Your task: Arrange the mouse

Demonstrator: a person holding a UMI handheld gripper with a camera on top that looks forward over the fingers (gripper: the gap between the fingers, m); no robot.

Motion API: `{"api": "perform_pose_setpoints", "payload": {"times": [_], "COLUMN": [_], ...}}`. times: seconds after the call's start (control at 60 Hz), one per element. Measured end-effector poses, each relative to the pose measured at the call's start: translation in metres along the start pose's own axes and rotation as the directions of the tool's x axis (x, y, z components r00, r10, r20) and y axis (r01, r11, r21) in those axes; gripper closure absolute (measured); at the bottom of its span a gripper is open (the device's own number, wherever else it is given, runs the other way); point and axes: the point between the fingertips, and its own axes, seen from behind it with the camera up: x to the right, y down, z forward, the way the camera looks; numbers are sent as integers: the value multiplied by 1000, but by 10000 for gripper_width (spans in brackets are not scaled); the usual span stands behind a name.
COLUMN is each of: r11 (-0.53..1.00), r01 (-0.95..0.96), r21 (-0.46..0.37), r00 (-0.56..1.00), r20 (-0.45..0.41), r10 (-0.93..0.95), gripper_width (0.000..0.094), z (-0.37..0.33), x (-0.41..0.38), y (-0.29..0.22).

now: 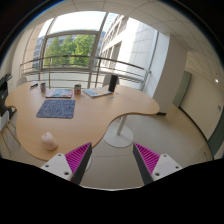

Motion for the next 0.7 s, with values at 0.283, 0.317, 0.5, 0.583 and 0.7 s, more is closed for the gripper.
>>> {"api": "perform_pose_setpoints", "payload": {"times": [0.283,0.317,0.5,0.583,0.7], "r11": [997,996,996,996,996], "r01": [-24,-31,-4,3,23], "r21": [-69,-81,-92,-86,-86], "r00": [999,999,995,988,980], "r20": [-40,-22,96,155,198], "r10": [21,30,13,10,-6], "gripper_width": [89,89,86,88,90], "z": [-45,-49,-28,-1,48], "x": [-46,-62,-161,-209,-261], "y": [76,86,111,104,95]}}
